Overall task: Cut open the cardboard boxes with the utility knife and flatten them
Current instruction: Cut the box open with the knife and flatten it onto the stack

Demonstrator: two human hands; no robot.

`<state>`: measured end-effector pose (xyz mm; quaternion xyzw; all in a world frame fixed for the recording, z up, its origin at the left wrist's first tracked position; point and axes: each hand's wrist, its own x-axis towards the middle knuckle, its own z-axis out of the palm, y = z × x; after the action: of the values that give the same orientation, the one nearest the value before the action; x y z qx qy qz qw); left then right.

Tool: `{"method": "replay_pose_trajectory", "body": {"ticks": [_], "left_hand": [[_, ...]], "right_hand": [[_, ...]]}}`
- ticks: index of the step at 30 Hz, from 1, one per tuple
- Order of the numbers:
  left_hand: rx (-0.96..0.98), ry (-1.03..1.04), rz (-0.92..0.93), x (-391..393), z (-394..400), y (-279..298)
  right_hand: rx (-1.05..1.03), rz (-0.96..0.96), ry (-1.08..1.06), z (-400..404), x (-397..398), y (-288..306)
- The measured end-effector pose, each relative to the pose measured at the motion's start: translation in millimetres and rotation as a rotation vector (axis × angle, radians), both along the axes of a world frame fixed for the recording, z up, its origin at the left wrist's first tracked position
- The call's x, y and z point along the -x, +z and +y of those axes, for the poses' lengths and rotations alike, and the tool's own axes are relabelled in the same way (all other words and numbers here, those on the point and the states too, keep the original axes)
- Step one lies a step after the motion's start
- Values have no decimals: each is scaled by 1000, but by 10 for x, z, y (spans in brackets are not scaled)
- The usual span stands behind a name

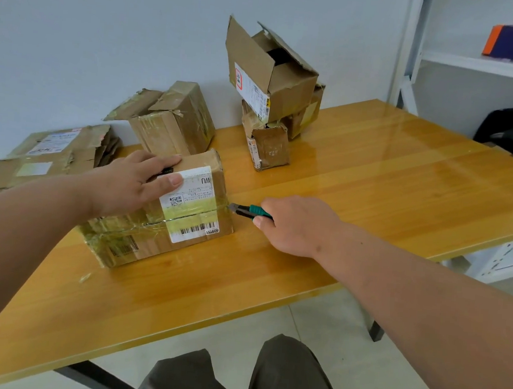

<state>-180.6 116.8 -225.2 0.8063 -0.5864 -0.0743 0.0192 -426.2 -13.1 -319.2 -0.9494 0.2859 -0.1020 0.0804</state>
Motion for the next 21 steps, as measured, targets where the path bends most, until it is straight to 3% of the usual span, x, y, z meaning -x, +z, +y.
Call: {"method": "replay_pose_trajectory", "body": {"ticks": [8,11,15,21], "left_hand": [[0,14,-3,28,28,13],[-2,9,-5,20,33,16],[3,10,4,-2,35,5],[4,6,-19,-37,16,-8]], "right_hand": [[-66,76,-6,-5,-11,53],[-15,90,-16,3,8,46],[125,266,-16,24,35,26],[146,-20,-75,14,113,-25]]}}
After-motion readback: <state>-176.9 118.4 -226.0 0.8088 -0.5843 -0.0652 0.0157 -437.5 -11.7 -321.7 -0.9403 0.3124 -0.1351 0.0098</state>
